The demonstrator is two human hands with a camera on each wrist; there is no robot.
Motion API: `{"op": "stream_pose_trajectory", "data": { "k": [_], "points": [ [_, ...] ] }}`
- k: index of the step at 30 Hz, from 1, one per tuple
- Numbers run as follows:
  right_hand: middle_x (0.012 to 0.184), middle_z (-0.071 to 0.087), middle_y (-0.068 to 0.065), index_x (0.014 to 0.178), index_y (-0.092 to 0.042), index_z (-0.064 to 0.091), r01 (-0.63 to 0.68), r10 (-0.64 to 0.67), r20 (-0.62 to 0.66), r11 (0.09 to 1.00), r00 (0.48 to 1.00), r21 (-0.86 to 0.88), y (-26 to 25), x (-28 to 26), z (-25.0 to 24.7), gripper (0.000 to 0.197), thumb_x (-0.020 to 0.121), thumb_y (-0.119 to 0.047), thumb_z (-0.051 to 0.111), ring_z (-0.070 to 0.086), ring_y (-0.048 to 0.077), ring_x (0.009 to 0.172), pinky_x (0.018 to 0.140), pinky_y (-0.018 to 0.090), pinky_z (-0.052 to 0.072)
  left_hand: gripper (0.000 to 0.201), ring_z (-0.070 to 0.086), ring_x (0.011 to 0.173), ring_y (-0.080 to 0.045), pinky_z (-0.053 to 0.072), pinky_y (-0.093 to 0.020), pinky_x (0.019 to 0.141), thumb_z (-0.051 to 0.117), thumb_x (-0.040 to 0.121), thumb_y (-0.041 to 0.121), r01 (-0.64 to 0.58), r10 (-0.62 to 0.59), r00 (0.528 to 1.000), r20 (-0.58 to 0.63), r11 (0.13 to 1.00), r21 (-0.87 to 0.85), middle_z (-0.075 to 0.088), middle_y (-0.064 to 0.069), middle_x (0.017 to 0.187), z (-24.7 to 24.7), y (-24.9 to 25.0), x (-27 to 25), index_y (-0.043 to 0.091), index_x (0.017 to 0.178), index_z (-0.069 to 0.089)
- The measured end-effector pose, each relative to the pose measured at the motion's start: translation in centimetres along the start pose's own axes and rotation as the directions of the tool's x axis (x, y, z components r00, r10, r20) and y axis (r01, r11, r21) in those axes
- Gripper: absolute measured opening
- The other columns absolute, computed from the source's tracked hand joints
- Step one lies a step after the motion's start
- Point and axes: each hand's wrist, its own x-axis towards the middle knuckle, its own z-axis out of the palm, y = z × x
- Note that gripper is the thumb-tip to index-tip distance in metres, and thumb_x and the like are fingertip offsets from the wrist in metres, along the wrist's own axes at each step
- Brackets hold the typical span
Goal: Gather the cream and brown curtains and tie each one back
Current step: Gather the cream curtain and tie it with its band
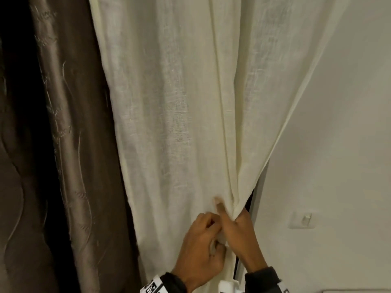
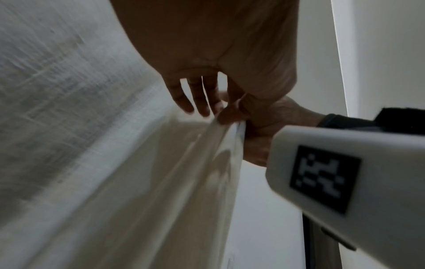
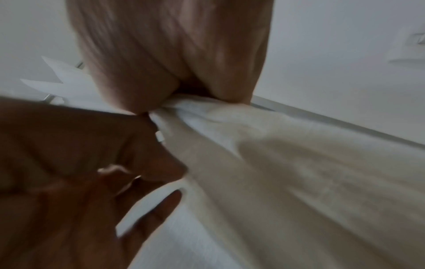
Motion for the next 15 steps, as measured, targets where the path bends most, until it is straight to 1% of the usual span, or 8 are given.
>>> {"op": "stream_pose_trajectory", "data": {
  "k": [2, 4, 6, 7, 10, 12, 14, 15],
  "points": [
    [0.114, 0.078, -0.012, 0.129, -0.034, 0.067, -0.041, 0.042, -0.030, 0.999, 0.999, 0.035, -0.1, 0.6, -0.6, 0.044, 0.094, -0.061, 0.059, 0.074, 0.002, 0.101, 0.091, 0.021, 0.056, 0.045, 0.058, 0.113, -0.011, 0.057, -0.041, 0.089, 0.063, 0.080, 0.012, -0.039, 0.062, 0.971, -0.232, 0.994, 0.105, 0.062, 0.009, 0.120, -0.9, 0.6, 0.0, 0.028, 0.120, 0.077],
    [0.105, 0.072, -0.018, 0.123, -0.037, 0.064, -0.045, 0.047, -0.065, 0.999, 0.997, 0.030, -0.5, 1.2, -1.3, 0.025, 0.104, -0.050, 0.053, 0.068, -0.003, 0.090, 0.082, 0.013, 0.049, 0.045, 0.055, 0.119, -0.021, 0.054, -0.048, 0.094, 0.068, 0.078, 0.008, 0.064, 0.071, 0.844, -0.532, 0.970, 0.233, 0.061, -0.002, 0.126, -2.0, 0.9, 0.1, 0.026, 0.118, 0.079],
    [0.082, 0.066, -0.003, 0.108, -0.025, 0.065, -0.060, 0.059, -0.103, 0.998, 0.993, -0.008, -0.8, 2.3, -2.1, 0.024, 0.109, -0.043, 0.050, 0.061, 0.011, 0.072, 0.069, 0.021, 0.048, 0.056, 0.050, 0.125, -0.035, 0.050, -0.051, 0.102, 0.075, 0.075, 0.006, 0.190, 0.063, 0.711, -0.701, 0.942, 0.278, 0.054, -0.014, 0.135, -3.0, 0.5, 0.3, 0.023, 0.128, 0.071],
    [0.074, 0.060, 0.004, 0.098, -0.018, 0.063, -0.082, 0.077, -0.125, 0.996, 0.989, -0.040, -0.8, 2.8, -2.5, 0.030, 0.109, -0.042, 0.049, 0.056, 0.017, 0.066, 0.063, 0.027, 0.046, 0.064, 0.047, 0.128, -0.040, 0.049, -0.050, 0.106, 0.077, 0.075, 0.008, 0.221, 0.047, 0.688, -0.724, 0.937, 0.271, 0.048, -0.019, 0.140, -3.2, 0.3, 0.4, 0.021, 0.135, 0.063],
    [0.074, 0.059, 0.006, 0.099, -0.009, 0.064, -0.074, 0.059, -0.150, 0.993, 0.987, -0.096, -0.7, 4.1, -3.2, 0.038, 0.110, -0.041, 0.047, 0.057, 0.022, 0.069, 0.067, 0.035, 0.049, 0.084, 0.037, 0.140, -0.042, 0.041, -0.046, 0.108, 0.083, 0.085, 0.020, 0.384, -0.201, 0.666, -0.718, 0.918, 0.099, 0.034, -0.016, 0.154, -3.4, -1.2, 0.4, 0.025, 0.157, 0.040],
    [0.088, 0.065, -0.007, 0.119, -0.026, 0.064, -0.033, 0.022, -0.129, 0.996, 0.991, -0.079, -1.1, 3.9, -2.6, 0.023, 0.112, -0.039, 0.046, 0.062, 0.012, 0.081, 0.086, 0.034, 0.051, 0.085, 0.043, 0.142, -0.027, 0.042, -0.032, 0.111, 0.084, 0.091, 0.026, 0.426, -0.404, 0.681, -0.611, 0.897, -0.118, 0.041, -0.003, 0.153, -3.5, -1.8, 0.5, 0.039, 0.158, 0.034],
    [0.104, 0.058, -0.028, 0.123, -0.049, 0.050, 0.005, -0.011, -0.083, 0.998, 0.996, -0.066, -1.3, 3.0, -1.3, 0.017, 0.112, -0.036, 0.046, 0.058, -0.005, 0.096, 0.097, 0.025, 0.042, 0.053, 0.063, 0.125, -0.018, 0.045, -0.005, 0.096, 0.071, 0.101, 0.024, 0.329, -0.371, 0.786, -0.495, 0.928, -0.172, 0.060, 0.012, 0.131, -2.9, -1.9, 0.4, 0.045, 0.142, 0.045],
    [0.108, 0.055, -0.033, 0.123, -0.053, 0.046, 0.020, -0.023, -0.058, 0.998, 0.998, -0.065, -1.6, 2.2, -0.5, 0.018, 0.111, -0.039, 0.046, 0.059, -0.005, 0.101, 0.097, 0.020, 0.041, 0.040, 0.067, 0.116, -0.016, 0.048, -0.003, 0.088, 0.063, 0.104, 0.025, 0.289, -0.301, 0.843, -0.446, 0.952, -0.096, 0.062, 0.015, 0.123, -2.8, -1.6, 0.4, 0.042, 0.137, 0.048]
  ]
}}
